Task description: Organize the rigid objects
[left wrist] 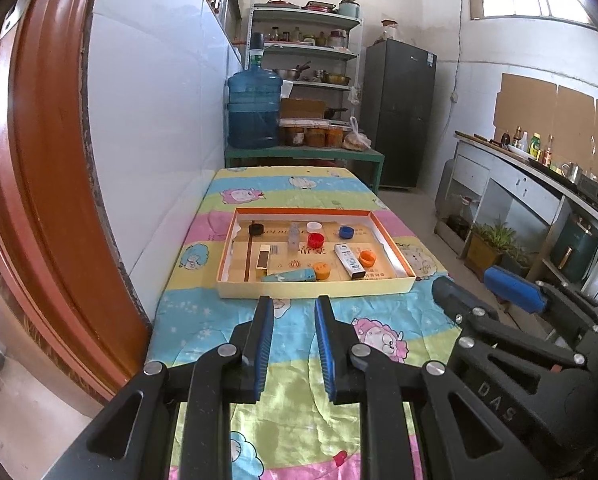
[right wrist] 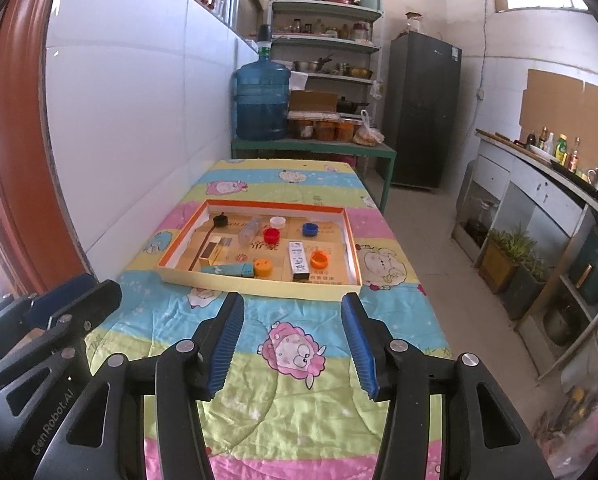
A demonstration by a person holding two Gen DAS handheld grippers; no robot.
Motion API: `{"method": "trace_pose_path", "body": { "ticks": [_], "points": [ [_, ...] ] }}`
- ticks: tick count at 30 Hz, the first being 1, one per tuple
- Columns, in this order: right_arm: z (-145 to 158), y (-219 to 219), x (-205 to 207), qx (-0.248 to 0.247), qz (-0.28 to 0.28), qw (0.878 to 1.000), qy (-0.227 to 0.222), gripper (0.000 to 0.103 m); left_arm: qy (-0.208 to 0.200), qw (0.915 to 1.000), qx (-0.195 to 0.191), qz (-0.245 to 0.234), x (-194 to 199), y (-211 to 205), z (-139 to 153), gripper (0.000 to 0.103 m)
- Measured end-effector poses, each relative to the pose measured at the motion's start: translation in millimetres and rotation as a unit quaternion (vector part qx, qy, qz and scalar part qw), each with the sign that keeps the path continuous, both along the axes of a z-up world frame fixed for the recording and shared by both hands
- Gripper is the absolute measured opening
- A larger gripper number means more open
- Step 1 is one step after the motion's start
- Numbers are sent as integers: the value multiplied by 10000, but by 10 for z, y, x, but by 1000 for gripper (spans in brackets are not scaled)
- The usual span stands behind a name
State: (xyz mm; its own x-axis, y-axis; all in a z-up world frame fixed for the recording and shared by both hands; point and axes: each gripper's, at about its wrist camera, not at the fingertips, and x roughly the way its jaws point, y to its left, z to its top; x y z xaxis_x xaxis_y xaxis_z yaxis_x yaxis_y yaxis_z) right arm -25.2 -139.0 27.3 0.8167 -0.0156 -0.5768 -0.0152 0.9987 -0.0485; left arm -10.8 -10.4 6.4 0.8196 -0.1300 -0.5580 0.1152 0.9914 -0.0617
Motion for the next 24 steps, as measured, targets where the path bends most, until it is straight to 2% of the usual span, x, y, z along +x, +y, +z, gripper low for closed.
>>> {"method": "trace_pose_path", "body": {
  "ticks": [18,24],
  "points": [
    [32,-56,44,71,2,10000,27,53,107,9998,-117,-83,65,31,-54,21],
    [50,-56,60,68,9,10000,6,53,100,9999,-32,-87,83,-1,-72,21]
  ]
}}
